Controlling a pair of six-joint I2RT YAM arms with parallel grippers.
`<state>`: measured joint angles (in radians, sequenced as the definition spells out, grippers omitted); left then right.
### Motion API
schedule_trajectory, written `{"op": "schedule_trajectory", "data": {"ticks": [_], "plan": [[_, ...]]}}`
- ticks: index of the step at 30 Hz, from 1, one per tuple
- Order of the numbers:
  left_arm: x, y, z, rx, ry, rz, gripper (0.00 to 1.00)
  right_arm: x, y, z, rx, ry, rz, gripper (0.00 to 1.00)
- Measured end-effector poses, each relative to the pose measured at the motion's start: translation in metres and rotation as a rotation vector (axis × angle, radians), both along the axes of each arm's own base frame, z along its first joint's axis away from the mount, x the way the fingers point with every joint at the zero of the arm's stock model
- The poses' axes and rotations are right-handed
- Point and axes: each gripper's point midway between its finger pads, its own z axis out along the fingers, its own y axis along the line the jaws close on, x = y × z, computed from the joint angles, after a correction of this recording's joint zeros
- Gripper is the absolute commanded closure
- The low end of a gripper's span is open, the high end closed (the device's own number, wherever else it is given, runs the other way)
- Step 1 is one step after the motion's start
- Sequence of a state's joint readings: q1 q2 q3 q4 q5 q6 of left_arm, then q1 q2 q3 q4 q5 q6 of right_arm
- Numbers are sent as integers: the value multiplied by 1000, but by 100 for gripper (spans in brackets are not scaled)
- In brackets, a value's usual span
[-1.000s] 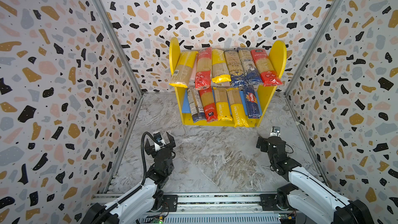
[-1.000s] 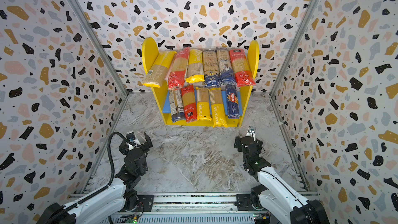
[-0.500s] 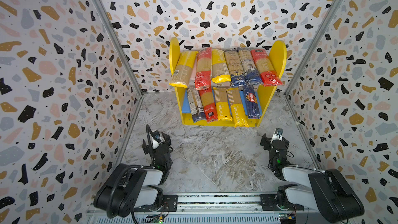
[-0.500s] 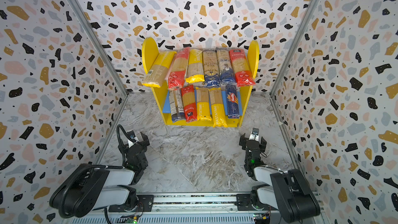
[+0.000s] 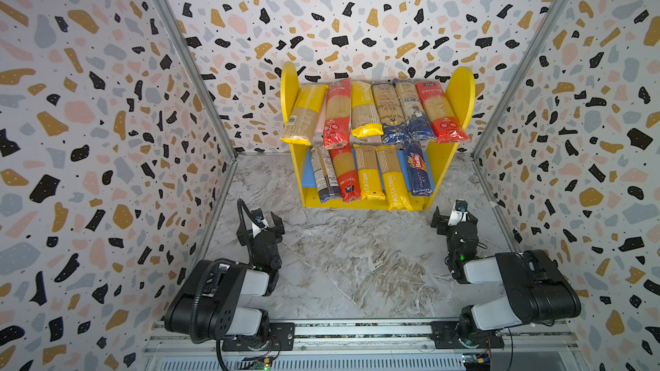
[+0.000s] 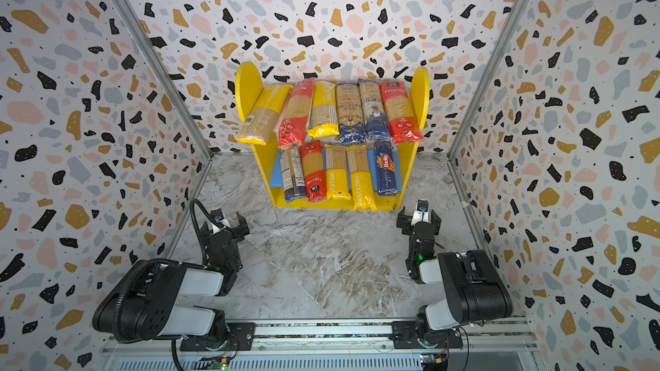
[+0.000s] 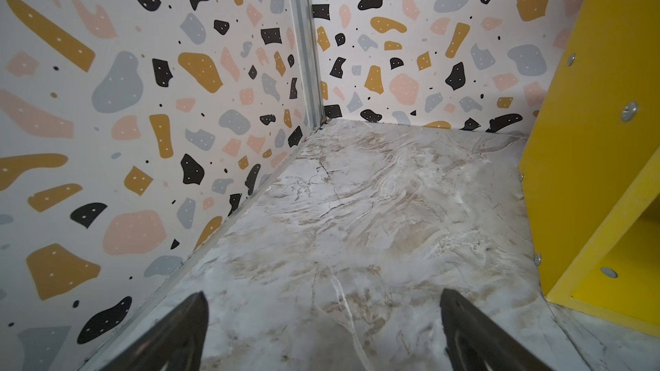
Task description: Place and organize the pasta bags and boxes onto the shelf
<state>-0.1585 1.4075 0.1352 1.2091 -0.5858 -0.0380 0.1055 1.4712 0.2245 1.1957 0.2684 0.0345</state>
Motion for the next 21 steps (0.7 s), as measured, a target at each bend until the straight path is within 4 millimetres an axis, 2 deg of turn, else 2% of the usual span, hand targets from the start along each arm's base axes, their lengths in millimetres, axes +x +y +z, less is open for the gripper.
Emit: {"op": "schedule_trajectory", "data": {"ticks": [5, 6, 21], "plan": [[1, -3, -3, -6, 12, -23, 3, -5, 5, -12, 6, 15, 43, 1], [1, -4, -3, -7, 13, -25, 0, -5, 5, -13, 7, 14, 46, 1], [1, -4, -3, -9, 13, -25, 0, -5, 9, -7, 10, -9, 67, 1]]}}
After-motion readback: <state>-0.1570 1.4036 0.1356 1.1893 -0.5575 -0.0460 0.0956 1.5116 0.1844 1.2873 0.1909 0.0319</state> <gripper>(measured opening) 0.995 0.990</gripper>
